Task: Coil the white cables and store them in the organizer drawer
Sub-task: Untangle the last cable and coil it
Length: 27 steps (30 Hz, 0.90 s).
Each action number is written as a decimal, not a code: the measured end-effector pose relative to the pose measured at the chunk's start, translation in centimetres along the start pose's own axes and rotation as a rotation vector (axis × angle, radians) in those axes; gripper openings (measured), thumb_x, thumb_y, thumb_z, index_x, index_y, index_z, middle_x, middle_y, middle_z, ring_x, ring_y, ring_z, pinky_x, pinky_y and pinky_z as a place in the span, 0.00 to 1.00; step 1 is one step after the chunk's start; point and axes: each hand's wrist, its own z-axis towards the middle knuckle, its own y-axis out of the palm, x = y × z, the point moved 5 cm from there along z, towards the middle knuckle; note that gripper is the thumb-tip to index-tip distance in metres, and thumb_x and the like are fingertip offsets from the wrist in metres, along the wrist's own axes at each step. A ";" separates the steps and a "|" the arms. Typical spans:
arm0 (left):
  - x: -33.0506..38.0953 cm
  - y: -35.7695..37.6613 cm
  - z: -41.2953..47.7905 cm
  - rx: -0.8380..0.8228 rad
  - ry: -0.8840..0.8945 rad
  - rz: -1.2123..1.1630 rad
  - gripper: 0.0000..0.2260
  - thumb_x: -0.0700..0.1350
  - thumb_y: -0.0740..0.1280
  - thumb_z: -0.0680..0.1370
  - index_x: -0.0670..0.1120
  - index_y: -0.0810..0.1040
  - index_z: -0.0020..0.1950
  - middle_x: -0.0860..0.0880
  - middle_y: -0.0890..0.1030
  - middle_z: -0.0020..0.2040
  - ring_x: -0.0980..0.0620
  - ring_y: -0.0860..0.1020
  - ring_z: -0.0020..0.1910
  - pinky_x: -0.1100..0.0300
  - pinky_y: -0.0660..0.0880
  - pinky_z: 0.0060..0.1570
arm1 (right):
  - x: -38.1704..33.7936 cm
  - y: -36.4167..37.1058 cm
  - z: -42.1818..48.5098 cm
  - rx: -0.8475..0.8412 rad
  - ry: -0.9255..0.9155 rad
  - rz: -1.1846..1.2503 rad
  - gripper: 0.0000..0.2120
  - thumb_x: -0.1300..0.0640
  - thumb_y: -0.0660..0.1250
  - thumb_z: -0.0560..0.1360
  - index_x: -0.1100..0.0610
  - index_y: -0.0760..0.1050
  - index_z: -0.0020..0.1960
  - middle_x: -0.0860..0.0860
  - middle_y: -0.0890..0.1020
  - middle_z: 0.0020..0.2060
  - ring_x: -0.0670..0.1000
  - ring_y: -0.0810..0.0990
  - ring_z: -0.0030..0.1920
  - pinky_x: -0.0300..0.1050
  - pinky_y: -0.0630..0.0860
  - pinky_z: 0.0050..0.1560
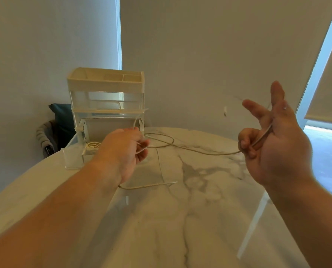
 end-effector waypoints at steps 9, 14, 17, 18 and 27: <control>0.8 0.6 -0.1 -0.056 0.019 -0.189 0.05 0.35 0.63 0.80 0.41 0.69 0.54 0.37 0.74 0.54 0.46 0.80 0.44 0.56 0.83 0.40 | 2.8 0.1 0.5 -0.074 0.170 -0.215 0.12 0.48 0.59 0.83 0.43 0.81 0.59 0.51 0.85 0.48 0.50 0.72 0.23 0.39 0.60 0.22; 0.7 1.9 -1.1 -0.132 0.025 -0.163 0.12 0.27 0.55 0.78 0.41 0.70 0.54 0.39 0.74 0.48 0.42 0.83 0.49 0.53 0.83 0.49 | 4.5 0.8 -0.2 -0.205 0.219 -0.258 0.15 0.52 0.56 0.85 0.47 0.82 0.57 0.53 0.83 0.40 0.51 0.72 0.24 0.41 0.66 0.22; 0.4 2.2 -1.2 -0.186 0.040 -0.144 0.12 0.26 0.57 0.78 0.39 0.71 0.56 0.42 0.75 0.45 0.41 0.84 0.51 0.57 0.83 0.45 | 5.0 1.8 -0.8 -0.270 0.266 -0.173 0.14 0.53 0.56 0.84 0.48 0.81 0.59 0.56 0.82 0.40 0.53 0.77 0.28 0.47 0.76 0.29; 0.3 2.3 -1.2 -0.194 0.046 -0.125 0.12 0.26 0.58 0.78 0.39 0.71 0.57 0.42 0.75 0.46 0.41 0.85 0.51 0.59 0.83 0.43 | 5.2 2.2 -1.0 -0.280 0.287 -0.157 0.14 0.54 0.56 0.84 0.49 0.81 0.59 0.57 0.82 0.40 0.54 0.78 0.30 0.48 0.78 0.31; -1.0 3.2 -1.6 -0.223 0.087 0.046 0.17 0.29 0.69 0.74 0.43 0.73 0.58 0.47 0.78 0.44 0.40 0.81 0.59 0.59 0.81 0.49 | 5.1 2.2 -2.6 -0.251 0.030 -0.922 0.43 0.35 0.65 0.69 0.42 0.52 0.79 0.40 0.60 0.72 0.46 0.63 0.73 0.49 0.66 0.70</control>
